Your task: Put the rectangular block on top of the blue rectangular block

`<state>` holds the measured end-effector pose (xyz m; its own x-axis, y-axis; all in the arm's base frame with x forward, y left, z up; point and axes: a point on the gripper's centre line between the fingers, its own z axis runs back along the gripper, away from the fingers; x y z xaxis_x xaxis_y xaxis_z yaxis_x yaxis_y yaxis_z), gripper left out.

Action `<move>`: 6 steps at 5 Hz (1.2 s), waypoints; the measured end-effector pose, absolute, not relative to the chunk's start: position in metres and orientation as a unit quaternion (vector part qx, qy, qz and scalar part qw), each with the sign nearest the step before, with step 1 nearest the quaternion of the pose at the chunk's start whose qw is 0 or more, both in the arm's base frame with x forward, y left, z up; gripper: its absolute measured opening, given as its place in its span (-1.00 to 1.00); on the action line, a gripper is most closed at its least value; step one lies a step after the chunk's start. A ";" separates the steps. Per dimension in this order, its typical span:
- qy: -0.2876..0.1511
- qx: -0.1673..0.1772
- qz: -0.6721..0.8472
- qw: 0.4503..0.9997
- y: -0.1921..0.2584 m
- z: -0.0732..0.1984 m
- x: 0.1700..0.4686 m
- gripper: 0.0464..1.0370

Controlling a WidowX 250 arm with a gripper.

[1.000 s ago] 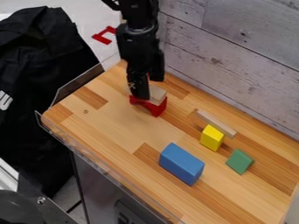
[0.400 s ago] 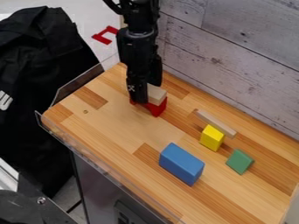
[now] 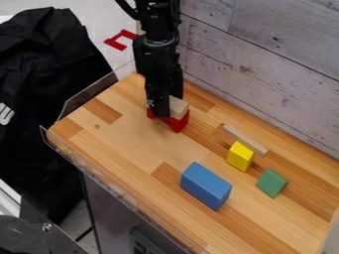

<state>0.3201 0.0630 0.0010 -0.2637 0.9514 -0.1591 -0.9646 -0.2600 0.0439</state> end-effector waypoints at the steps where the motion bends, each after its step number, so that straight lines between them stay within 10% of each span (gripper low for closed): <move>1: 0.065 -0.052 0.793 0.603 0.063 0.001 0.321 -0.02; 3: 0.058 -0.053 0.790 0.607 0.064 0.005 0.322 -0.02; 6: 0.052 -0.060 0.796 0.601 0.018 0.078 0.275 -0.02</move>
